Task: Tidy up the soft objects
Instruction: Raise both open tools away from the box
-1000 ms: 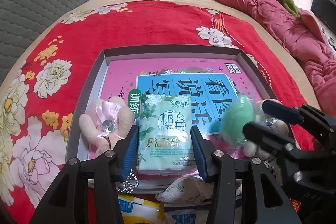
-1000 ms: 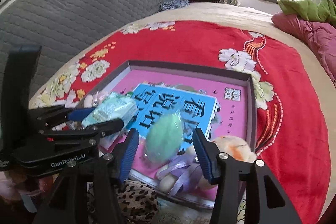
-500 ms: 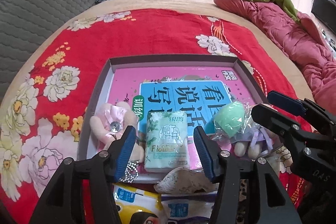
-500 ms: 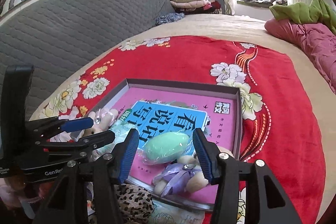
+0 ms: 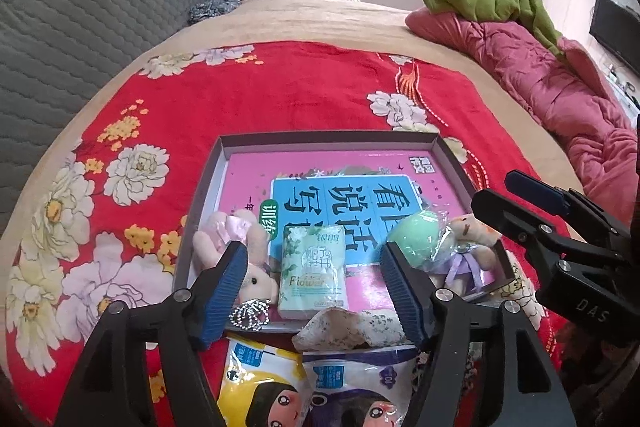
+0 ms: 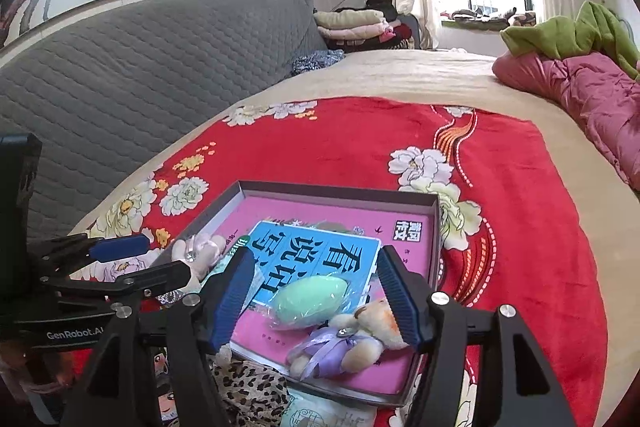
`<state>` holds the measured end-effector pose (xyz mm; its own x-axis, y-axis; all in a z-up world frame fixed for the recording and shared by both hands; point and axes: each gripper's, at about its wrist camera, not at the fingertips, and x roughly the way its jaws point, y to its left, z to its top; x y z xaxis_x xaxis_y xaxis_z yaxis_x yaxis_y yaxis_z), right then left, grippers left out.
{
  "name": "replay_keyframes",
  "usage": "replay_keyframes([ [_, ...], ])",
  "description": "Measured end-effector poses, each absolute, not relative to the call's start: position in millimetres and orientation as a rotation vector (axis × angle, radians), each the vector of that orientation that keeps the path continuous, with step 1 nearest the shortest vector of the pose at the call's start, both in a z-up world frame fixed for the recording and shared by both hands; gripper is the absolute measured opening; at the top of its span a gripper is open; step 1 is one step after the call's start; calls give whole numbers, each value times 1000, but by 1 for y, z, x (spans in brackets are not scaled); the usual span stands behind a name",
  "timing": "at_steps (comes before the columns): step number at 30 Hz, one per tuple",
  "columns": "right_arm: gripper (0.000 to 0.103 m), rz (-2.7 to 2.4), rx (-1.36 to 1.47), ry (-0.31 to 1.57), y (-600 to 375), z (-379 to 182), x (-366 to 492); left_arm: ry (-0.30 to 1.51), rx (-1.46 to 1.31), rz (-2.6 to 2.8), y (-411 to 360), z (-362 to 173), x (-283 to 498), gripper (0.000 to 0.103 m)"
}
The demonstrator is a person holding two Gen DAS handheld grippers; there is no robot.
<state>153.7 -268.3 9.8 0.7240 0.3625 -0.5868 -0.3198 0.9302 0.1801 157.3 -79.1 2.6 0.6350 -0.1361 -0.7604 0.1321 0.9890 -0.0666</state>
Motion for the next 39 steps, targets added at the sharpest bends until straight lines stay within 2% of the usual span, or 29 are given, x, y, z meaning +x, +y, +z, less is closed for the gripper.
replay_keyframes([
  [10,68,364,66,604,-276,24,144,835,-19,-124,-66,20,142,72],
  [25,68,371,78,537,-286,39,125,821,-35,-54,-27,35,107,73],
  [39,68,351,41,496,-291,39,84,805,-24,-70,-27,48,80,73],
])
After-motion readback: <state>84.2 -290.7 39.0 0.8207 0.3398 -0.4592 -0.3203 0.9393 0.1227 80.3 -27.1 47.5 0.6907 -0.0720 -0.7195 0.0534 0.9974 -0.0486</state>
